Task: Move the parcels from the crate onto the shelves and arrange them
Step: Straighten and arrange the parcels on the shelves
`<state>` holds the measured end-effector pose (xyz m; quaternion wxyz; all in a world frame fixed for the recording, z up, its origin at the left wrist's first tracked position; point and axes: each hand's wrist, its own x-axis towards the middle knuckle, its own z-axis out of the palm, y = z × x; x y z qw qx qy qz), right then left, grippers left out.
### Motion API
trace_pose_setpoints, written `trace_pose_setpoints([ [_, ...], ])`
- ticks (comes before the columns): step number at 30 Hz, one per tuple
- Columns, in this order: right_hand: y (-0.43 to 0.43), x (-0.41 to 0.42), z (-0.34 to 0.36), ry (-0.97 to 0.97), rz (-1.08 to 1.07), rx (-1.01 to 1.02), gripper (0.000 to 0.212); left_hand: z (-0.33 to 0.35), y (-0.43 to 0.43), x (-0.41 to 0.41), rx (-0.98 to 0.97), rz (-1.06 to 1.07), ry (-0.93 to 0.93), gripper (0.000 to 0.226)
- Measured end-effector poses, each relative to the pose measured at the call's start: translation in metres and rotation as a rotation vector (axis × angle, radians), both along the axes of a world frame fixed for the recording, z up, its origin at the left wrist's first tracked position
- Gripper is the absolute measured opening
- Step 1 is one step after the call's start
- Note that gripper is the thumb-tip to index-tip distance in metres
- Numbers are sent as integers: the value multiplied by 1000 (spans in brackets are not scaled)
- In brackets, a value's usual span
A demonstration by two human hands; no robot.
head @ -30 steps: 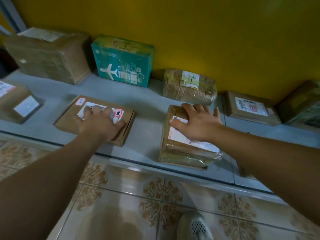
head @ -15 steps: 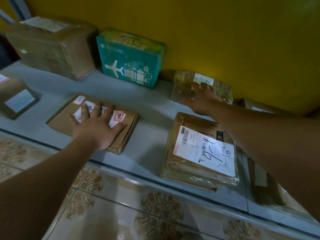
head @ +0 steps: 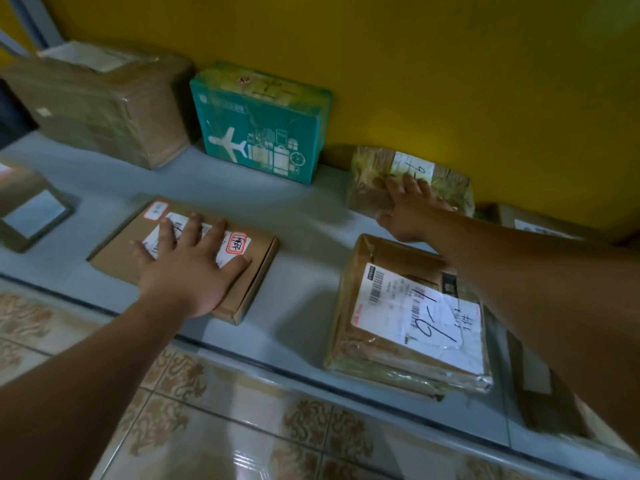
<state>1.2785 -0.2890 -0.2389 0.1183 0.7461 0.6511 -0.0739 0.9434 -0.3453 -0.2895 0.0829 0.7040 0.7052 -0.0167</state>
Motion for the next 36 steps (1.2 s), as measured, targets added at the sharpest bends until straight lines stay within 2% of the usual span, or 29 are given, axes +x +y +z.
trace_pose_setpoints([
  [4,8,-10,3,15,-67,-10,89,5,7,-4,5,-24,5,78],
  [6,16,-21,11,80,-70,73,86,7,14,-11,23,-70,24,80],
  [11,40,-73,41,195,104,351,85,0,14,-14,16,-33,-43,84],
  [15,73,-110,54,234,193,375,87,2,14,-15,28,-40,-55,85],
  [21,109,-137,45,73,221,298,91,0,16,-13,5,-19,-57,86],
  [24,117,-136,43,8,231,285,83,1,16,-13,10,-24,-55,86],
  [36,93,-121,56,-125,213,280,79,0,16,-14,2,-28,-36,86],
])
